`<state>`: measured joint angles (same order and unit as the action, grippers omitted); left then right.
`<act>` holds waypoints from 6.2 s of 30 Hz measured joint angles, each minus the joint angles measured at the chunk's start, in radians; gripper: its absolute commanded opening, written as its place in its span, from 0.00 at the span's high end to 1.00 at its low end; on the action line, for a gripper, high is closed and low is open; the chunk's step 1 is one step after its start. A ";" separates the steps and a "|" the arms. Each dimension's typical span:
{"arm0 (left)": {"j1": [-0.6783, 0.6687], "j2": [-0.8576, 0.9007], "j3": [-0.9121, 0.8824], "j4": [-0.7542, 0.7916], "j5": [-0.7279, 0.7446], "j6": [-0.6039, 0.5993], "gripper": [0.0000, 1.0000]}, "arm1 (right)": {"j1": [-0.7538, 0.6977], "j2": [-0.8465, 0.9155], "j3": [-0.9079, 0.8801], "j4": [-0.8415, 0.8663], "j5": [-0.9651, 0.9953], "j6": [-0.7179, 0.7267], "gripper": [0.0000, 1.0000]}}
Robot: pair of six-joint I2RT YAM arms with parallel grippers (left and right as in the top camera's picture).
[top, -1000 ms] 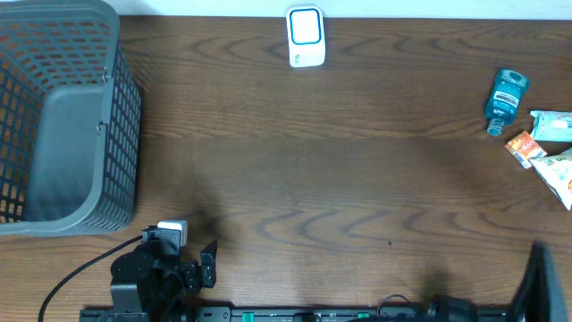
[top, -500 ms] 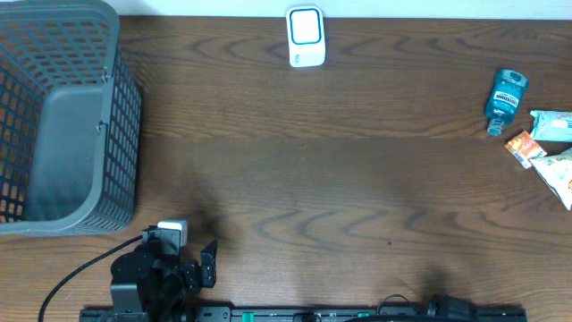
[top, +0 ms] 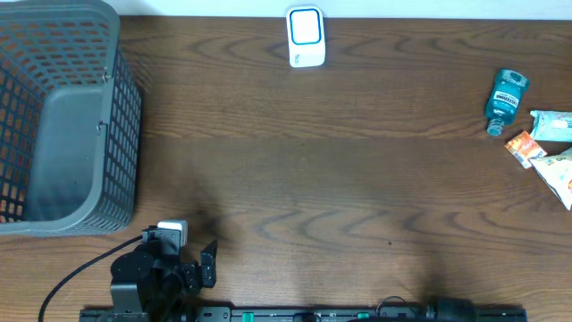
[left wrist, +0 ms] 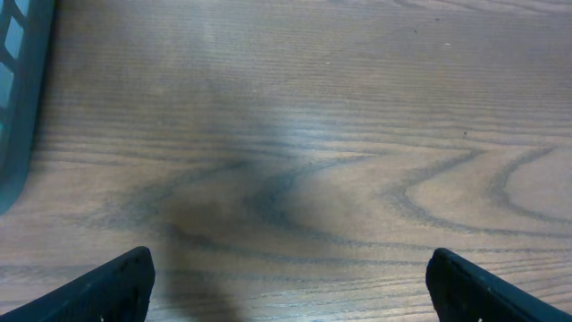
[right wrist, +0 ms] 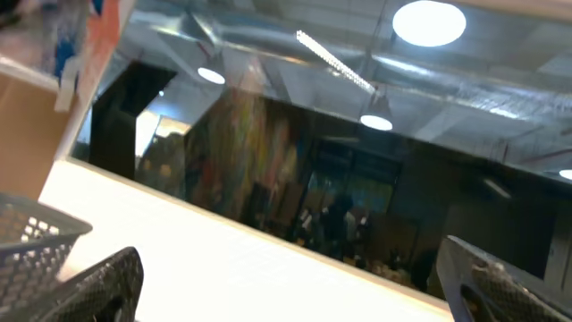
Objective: Scan the item barcode
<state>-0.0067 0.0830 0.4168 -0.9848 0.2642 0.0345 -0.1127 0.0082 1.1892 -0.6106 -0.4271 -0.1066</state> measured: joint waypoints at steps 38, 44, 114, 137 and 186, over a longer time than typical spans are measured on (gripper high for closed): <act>0.000 0.000 0.000 0.000 0.000 0.000 0.03 | 0.006 0.001 -1.181 0.741 0.293 0.225 0.01; 0.000 0.000 0.000 -0.001 0.000 0.000 0.03 | 0.006 0.005 -1.183 0.549 0.312 0.224 0.01; -0.040 -0.071 -0.394 0.969 -0.009 0.120 0.03 | 0.006 0.003 -1.183 0.547 0.327 0.224 0.01; -0.040 -0.071 -0.394 0.969 -0.012 0.071 0.03 | 0.006 0.003 -1.183 0.547 0.327 0.224 0.01; -0.040 -0.071 -0.394 0.969 -0.012 0.070 0.03 | 0.006 0.003 -1.183 0.547 0.327 0.224 0.01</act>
<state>-0.0471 0.0120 0.0223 -0.0158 0.2523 0.1047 -0.1070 0.0116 0.0063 -0.0631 -0.1001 0.1173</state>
